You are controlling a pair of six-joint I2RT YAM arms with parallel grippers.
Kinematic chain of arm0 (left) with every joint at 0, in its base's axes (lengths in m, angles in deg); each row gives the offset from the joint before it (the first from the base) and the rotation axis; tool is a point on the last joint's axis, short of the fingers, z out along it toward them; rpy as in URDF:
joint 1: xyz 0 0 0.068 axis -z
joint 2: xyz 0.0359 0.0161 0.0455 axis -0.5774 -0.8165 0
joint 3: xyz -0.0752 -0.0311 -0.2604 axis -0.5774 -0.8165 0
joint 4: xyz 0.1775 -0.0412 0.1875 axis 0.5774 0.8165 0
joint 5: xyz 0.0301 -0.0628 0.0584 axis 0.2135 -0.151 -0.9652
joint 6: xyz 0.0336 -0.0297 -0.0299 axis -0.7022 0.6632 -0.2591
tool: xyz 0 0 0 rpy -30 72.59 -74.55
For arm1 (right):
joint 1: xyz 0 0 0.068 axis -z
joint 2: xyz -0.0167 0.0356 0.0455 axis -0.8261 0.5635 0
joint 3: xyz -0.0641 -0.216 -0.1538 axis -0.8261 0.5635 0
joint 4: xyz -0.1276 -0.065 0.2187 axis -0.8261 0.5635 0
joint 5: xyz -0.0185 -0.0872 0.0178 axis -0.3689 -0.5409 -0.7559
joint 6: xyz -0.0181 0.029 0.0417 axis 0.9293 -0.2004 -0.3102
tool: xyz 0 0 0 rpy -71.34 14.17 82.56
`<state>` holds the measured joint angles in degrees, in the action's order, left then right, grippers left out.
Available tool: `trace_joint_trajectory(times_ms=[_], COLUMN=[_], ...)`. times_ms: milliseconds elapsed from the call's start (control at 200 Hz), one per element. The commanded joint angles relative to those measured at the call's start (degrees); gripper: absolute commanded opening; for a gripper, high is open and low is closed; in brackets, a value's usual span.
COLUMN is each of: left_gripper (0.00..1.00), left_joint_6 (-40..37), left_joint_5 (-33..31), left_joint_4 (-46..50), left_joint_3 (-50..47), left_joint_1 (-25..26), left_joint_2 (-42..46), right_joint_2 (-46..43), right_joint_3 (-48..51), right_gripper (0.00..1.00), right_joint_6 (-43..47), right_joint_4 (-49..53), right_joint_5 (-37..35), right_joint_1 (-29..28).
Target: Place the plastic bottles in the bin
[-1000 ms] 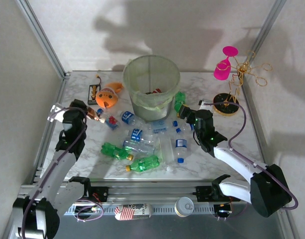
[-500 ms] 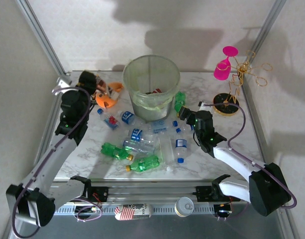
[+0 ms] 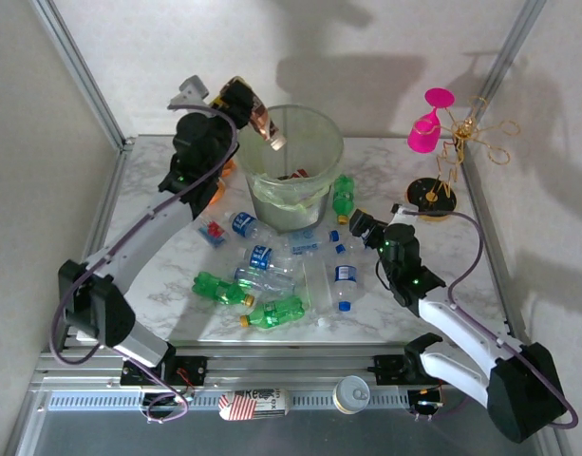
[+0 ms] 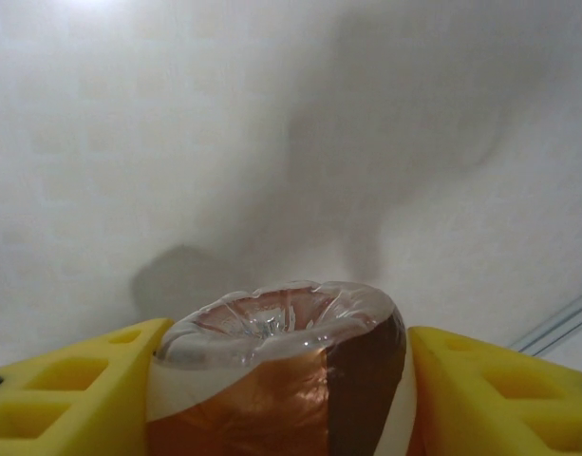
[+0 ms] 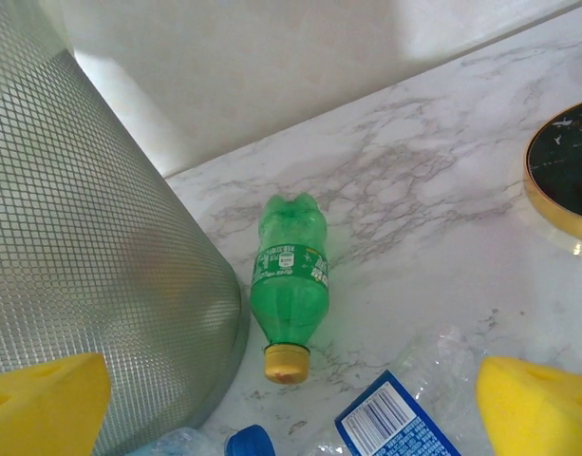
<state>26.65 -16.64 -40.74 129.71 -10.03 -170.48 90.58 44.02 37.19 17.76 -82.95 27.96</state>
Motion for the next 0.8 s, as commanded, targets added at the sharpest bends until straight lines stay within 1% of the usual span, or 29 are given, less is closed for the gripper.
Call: trace_joint_trajectory(times_ms=[0, 145, 200, 220, 295, 381, 491, 551, 621, 791], left_gripper=[0.61, 0.61, 0.61, 0.62, 0.63, 0.69, 0.88, 0.94, 0.97, 0.98], left_joint_6=[-3.6, -4.9, -4.7, -4.6, -4.3, -4.4, -4.5, -4.7, -5.0, -5.3], left_joint_5=[-1.6, -4.0, -3.9, -3.7, -2.6, -2.1, -1.4, -1.2, -1.0, -0.2], left_joint_4=[0.8, 2.5, 2.7, 4.3, 5.6, 7.2, 8.6, 8.8, 8.8, 6.9], left_joint_3=[3.6, 5.9, 6.6, 7.0, 8.2, 9.7, 11.3, 11.7, 11.8, 9.2], left_joint_1=[1.0, 1.5, 1.6, 1.6, 1.8, 2.3, 2.7, 2.9, 3.1, 3.5], left_joint_2=[-4.4, -9.4, -11.0, -11.6, -13.5, -15.2, -16.3, -16.3, -15.7, -12.0], right_joint_2=[-2.4, -4.9, -5.5, -5.6, -6.2, -6.3, -6.0, -5.8, -5.6, -4.7], right_joint_3=[1.6, 3.0, 3.5, 3.6, 3.9, 4.0, 4.0, 3.8, 3.8, 3.5], right_gripper=[0.99, 0.99, 0.99, 0.99, 0.99, 0.99, 0.99, 0.99, 0.99, 0.99], right_joint_6=[-1.9, -2.6, -2.9, -3.0, -3.3, -3.4, -3.4, -3.5, -3.6, -3.8], right_joint_4=[0.9, 1.2, 1.3, 1.3, 1.6, 1.6, 1.3, 1.2, 1.1, 0.9], right_joint_5=[-0.1, -0.3, -0.3, -0.3, -0.2, -0.3, -0.2, 0.0, 0.0, 0.2], right_joint_1=[0.4, 0.4, 0.4, 0.5, 0.5, 0.5, 0.5, 0.5, 0.5, 0.6])
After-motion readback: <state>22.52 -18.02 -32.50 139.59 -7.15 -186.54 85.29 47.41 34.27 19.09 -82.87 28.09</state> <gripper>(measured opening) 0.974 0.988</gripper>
